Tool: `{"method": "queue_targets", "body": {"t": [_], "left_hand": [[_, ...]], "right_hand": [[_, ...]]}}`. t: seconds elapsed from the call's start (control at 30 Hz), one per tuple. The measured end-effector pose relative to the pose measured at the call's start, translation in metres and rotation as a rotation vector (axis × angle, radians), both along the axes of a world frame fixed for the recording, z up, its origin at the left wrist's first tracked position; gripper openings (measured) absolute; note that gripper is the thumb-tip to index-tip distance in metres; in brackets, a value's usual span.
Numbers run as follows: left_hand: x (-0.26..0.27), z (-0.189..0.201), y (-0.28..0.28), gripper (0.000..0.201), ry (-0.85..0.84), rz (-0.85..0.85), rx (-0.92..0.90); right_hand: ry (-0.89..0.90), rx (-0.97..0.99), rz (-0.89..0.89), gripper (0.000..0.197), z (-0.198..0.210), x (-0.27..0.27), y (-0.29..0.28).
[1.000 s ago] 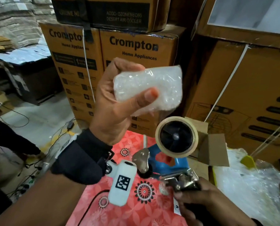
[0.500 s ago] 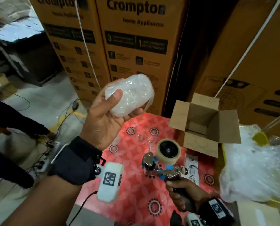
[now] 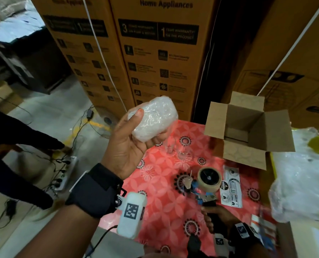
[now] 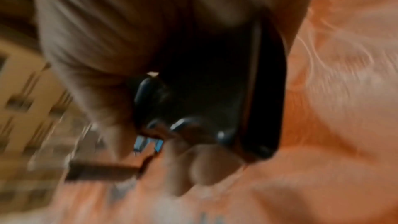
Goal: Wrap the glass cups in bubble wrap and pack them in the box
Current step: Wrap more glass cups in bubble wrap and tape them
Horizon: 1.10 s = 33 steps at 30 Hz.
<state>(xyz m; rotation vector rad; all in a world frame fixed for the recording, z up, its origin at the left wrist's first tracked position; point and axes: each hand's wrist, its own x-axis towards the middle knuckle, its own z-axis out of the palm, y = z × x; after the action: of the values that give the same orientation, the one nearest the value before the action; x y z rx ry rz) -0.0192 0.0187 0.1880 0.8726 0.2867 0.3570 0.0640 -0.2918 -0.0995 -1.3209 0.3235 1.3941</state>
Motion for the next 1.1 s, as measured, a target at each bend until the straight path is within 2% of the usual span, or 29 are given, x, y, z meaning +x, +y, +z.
{"method": "queue_targets", "body": {"t": [0.13, 0.17, 0.27, 0.3, 0.33, 0.4, 0.43, 0.5, 0.57, 0.63, 0.7, 0.77, 0.87, 0.93, 1.0, 1.03, 1.07, 1.1], "left_hand": [[0.005, -0.005, 0.002, 0.043, 0.023, -0.02, 0.007], [0.006, -0.006, 0.003, 0.045, 0.031, -0.034, -0.01], [0.009, -0.008, 0.003, 0.058, 0.085, -0.094, -0.162], [0.01, -0.008, 0.003, 0.061, 0.102, -0.124, -0.22], [0.011, -0.008, 0.002, 0.06, 0.117, -0.159, -0.262], [0.013, -0.01, -0.001, 0.053, 0.132, -0.216, -0.315], [0.013, -0.01, -0.004, 0.053, 0.138, -0.231, -0.33], [0.016, -0.01, -0.01, 0.059, 0.147, -0.267, -0.351], [0.019, -0.009, -0.018, 0.064, 0.145, -0.32, -0.359], [0.019, -0.006, -0.027, 0.061, 0.146, -0.347, -0.378], [0.017, -0.001, -0.034, 0.059, 0.142, -0.38, -0.43], [0.013, 0.0, -0.039, 0.06, 0.127, -0.437, -0.468], [0.011, -0.002, -0.035, 0.061, 0.166, -0.43, -0.518], [0.011, -0.007, -0.032, 0.072, 0.188, -0.418, -0.539], [0.011, -0.012, -0.029, 0.077, 0.208, -0.403, -0.538], [0.012, -0.014, -0.027, 0.078, 0.23, -0.381, -0.527], [0.012, -0.014, -0.024, 0.08, 0.249, -0.359, -0.518], [0.012, -0.013, -0.022, 0.082, 0.26, -0.343, -0.51]], "right_hand": [[-0.13, -0.162, 0.015, 0.049, -0.007, 0.007, 0.0], [-0.246, -0.248, 0.083, 0.05, -0.001, 0.008, 0.001], [-0.747, -0.685, 0.545, 0.057, 0.033, 0.018, -0.003], [-0.918, -0.772, 0.57, 0.055, 0.05, 0.023, -0.004], [-1.112, -0.789, 0.497, 0.047, 0.067, 0.026, -0.002], [-1.469, -0.653, 0.165, 0.036, 0.11, 0.032, 0.012], [-1.61, -0.515, -0.01, 0.04, 0.14, 0.031, 0.026], [-1.841, -0.206, -0.199, 0.05, 0.206, 0.026, 0.062], [-2.063, 0.0, -0.182, 0.063, 0.253, 0.015, 0.096], [-2.207, 0.002, 0.025, 0.081, 0.273, 0.003, 0.123], [-2.266, -0.144, 0.263, 0.091, 0.273, -0.004, 0.141], [-2.274, -0.224, 0.36, 0.093, 0.266, -0.013, 0.147], [-2.252, -0.131, 0.487, 0.093, 0.255, -0.025, 0.143], [-2.211, 0.012, 0.576, 0.093, 0.248, -0.035, 0.137], [-2.057, 0.295, 0.552, 0.085, 0.243, -0.041, 0.128], [-1.928, 0.451, 0.471, 0.076, 0.241, -0.044, 0.123], [-1.819, 0.57, 0.333, 0.064, 0.242, -0.044, 0.117], [-1.784, 0.618, 0.167, 0.048, 0.244, -0.042, 0.112]]}}
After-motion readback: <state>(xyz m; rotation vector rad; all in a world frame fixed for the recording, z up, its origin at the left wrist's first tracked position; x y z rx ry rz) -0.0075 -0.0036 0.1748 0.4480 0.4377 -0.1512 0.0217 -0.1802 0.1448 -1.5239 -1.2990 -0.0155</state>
